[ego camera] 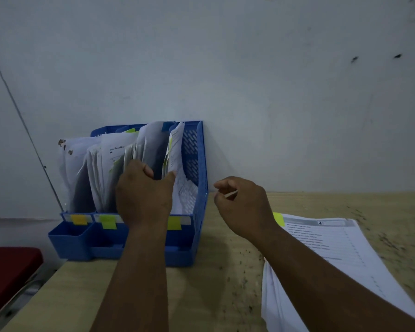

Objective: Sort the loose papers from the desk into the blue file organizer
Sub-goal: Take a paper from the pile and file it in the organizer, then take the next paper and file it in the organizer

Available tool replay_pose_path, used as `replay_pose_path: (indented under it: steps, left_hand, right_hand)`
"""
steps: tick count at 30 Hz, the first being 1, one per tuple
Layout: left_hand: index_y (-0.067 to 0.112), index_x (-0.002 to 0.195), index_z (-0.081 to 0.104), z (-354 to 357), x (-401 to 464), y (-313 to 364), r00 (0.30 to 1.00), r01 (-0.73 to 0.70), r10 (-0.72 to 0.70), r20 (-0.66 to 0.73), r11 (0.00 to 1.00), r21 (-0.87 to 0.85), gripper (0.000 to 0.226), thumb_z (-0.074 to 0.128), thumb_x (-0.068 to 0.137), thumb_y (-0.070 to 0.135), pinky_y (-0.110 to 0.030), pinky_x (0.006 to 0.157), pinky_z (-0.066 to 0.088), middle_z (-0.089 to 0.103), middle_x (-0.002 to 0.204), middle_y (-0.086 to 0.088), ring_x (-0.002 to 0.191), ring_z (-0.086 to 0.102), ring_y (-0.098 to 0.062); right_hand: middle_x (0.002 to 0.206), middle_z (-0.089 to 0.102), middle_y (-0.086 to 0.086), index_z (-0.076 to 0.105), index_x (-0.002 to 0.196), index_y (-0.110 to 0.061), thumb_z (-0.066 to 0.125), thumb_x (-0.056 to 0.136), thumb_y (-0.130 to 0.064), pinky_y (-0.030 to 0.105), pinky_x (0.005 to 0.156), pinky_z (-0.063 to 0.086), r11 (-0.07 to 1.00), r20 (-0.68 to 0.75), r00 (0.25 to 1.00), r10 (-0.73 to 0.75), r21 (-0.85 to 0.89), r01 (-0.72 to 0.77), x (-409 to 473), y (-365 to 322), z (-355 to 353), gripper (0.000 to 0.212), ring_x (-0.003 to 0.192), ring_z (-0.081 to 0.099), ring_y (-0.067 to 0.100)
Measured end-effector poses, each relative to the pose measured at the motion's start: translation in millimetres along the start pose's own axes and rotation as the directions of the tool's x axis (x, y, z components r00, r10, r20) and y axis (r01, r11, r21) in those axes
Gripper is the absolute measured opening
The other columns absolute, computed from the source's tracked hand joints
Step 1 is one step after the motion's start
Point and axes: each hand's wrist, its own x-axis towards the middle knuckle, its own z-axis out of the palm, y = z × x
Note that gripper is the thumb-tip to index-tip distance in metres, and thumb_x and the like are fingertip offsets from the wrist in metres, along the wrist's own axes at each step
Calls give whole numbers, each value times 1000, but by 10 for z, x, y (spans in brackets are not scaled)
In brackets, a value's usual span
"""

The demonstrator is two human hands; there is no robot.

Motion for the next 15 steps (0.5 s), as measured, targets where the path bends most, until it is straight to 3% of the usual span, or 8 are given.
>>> replay_pose_path:
  steps: [4,7,11,15]
  left_hand:
    - [19,73,43,40,-203,256,983,-182,183,2,979,-91,47,82,79,43,-24,49,28,43,64,7,55,39,-6]
    - [23,72,48,115,-500,434,951,-228,253,176,962,-154,38,78,81,43,-24,51,34,51,65,8,58,49,-8]
    - [28,80,56,250,-1055,530,801,-134,210,561,976,-173,25,76,82,42,-30,62,50,60,75,9,71,59,-9]
    - [30,99,61,421,-1488,499,664,-68,88,743,996,-58,23,74,85,41,-28,72,47,64,98,8,89,62,-13]
  right_hand:
    - [96,68,-21,72,112,-33,69,88,-32,12,73,48,999,-4,1000,27,-24,-27,-130,66,-199,24,84,63,-4]
    - [100,66,-21,69,113,-36,72,86,-36,14,73,46,994,9,998,62,-87,-61,-274,138,-448,27,86,61,-3]
    - [107,66,-17,70,111,-33,76,82,-38,26,88,51,971,11,989,146,-195,-142,-583,338,-785,30,96,60,2]
    - [116,64,-14,69,111,-36,77,82,-39,31,95,50,923,80,953,293,-284,-260,-894,568,-1035,30,102,59,6]
